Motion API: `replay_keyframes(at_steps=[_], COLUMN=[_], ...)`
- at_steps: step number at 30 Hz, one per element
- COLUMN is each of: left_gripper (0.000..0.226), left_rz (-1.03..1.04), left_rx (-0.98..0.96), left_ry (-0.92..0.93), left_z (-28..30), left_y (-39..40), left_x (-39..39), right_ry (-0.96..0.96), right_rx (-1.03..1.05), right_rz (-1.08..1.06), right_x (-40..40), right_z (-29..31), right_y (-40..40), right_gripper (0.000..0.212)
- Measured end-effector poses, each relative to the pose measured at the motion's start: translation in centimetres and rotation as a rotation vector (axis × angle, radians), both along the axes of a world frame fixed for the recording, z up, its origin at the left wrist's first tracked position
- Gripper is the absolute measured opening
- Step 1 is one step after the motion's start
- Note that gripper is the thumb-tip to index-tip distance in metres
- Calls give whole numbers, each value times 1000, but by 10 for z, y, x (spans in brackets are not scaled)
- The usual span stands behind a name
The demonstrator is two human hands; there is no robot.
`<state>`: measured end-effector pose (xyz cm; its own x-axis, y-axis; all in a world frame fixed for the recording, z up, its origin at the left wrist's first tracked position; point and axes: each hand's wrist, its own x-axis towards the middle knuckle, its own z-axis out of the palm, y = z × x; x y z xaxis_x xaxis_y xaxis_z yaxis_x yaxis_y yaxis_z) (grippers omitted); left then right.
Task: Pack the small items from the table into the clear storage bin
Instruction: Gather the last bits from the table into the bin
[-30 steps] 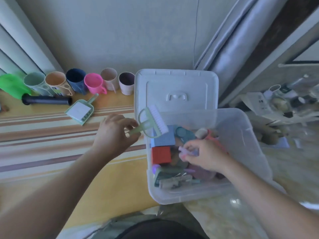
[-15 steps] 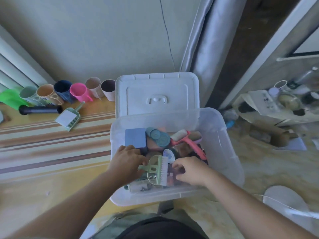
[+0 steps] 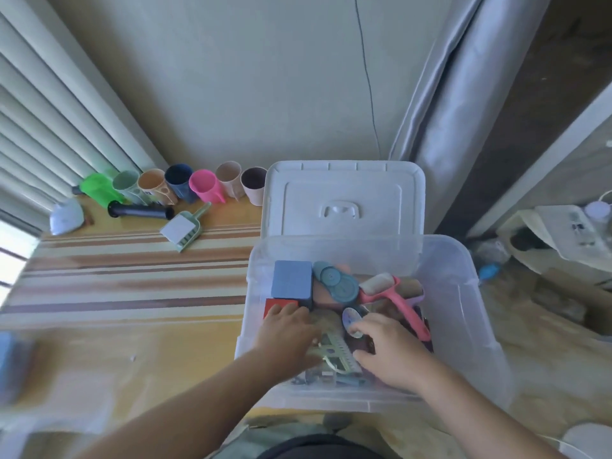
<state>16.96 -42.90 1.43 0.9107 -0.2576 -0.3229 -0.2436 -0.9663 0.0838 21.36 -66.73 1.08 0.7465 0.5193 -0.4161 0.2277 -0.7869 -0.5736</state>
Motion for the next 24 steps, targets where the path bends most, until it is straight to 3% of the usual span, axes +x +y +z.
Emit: replay_keyframes(at_steps=[3,6,16,20,24], left_gripper=[43,55,67,77,86], left_rz=[119,220,651,715,753], left_rx=[-86,-108,-120,-98,-111], left_ry=[-161,-265,-285,-164,-78], left_z=[9,20,18,-7,-52], left_y=[17,44,206,288,367], left_x=[0,7,12,30,73], right_ry=[-169,-180,-438,-420,-384], right_rx=[-50,-86,98,158,80], right_rz=[87,117,96,164,176], right_x=[3,9,44,63,83], right_z=[-3,-3,16,26,6], right_y=[12,29,163,252,342], right_gripper=[67,78,56,54,57])
